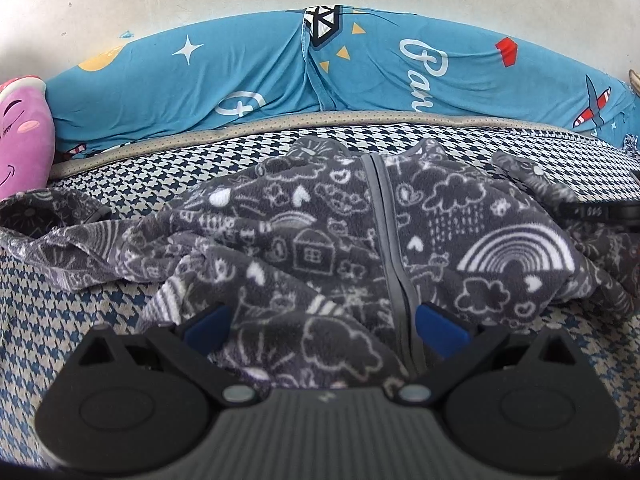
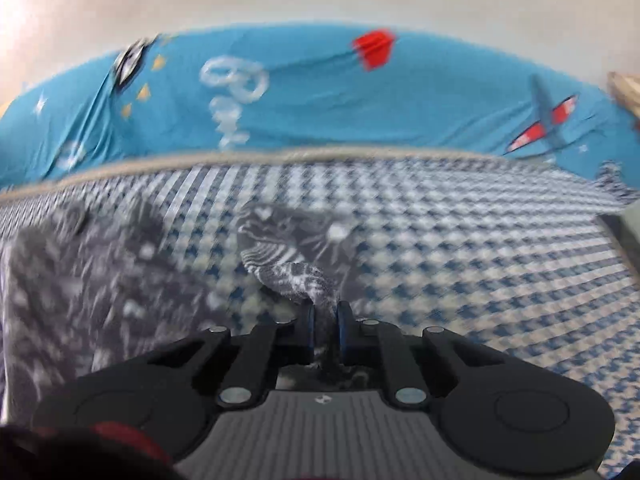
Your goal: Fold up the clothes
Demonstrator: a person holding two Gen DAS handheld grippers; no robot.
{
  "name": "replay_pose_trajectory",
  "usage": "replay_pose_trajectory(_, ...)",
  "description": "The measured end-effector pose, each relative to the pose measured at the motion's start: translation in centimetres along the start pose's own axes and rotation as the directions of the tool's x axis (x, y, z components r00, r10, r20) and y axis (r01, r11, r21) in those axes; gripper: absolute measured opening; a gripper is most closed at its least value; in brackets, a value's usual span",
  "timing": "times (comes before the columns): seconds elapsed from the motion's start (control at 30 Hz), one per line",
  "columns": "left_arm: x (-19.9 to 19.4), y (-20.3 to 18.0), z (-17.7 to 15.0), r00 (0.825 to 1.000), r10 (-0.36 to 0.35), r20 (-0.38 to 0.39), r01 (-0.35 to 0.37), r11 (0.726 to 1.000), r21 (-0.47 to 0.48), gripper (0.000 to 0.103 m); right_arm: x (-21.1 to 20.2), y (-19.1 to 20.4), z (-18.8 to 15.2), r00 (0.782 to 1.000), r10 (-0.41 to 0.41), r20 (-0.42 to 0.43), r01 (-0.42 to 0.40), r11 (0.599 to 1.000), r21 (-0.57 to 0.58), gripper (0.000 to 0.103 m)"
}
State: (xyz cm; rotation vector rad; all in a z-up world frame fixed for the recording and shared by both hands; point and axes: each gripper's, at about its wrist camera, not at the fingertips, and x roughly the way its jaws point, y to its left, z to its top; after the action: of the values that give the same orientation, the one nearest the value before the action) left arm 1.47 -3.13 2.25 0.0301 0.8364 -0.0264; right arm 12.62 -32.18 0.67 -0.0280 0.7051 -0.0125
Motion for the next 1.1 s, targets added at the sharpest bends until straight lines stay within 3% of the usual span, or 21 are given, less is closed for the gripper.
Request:
replay_pose_trajectory(0.17, -0.1, -0.3, -0.1, 1.0, 0.008, 0.01, -0.008, 1.0, 0.012, 0.103, -2.7, -3.7, 1.2, 0.988, -0.126, 0.085, 0.108, 0.975, 0.192, 0.012)
replay_pose_trajectory(0.33, -0.4, -0.1, 0.1, 1.0, 0.009, 0.022, -0.008, 1.0, -0.008, 0.103, -5.7, -7.8, 0.8, 0.947, -0.297, 0.123, 0.238, 0.906, 0.35, 0.012)
replay_pose_trajectory(0.5, -0.8, 0.0, 0.3, 0.999, 0.023, 0.042, -0.023, 1.0, -0.01, 0.103, -7.9, -11.4, 0.2, 0.914, -0.392, 0.106, 0.312, 0.845, 0.434, 0.013)
replay_pose_trajectory(0.63, -0.9, -0.1, 0.4, 0.998, 0.026, 0.051, -0.026, 1.0, -0.011, 0.103, -9.1, -13.4, -0.5, 0.877, -0.478, 0.059, 0.395, 0.783, 0.48, 0.02)
replay_pose_trajectory(0.73, -0.9, -0.3, 0.3, 0.998, 0.031, 0.053, -0.03, 1.0, -0.005, 0.103, -9.9, -14.8, -1.1, 0.875, -0.482, 0.04, 0.393, 0.757, 0.521, 0.02)
replay_pose_trajectory(0.9, -0.6, -1.0, 0.3, 0.998, 0.037, 0.054, -0.037, 0.999, 0.002, 0.103, -9.6, -14.4, -1.1, 0.897, -0.44, 0.034, 0.359, 0.773, 0.524, 0.021)
replay_pose_trajectory(1.1, -0.5, -2.1, 0.1, 0.998, 0.014, 0.063, -0.015, 1.0, 0.015, 0.103, -9.2, -13.9, -1.0, 0.922, -0.387, 0.027, 0.316, 0.789, 0.527, 0.033)
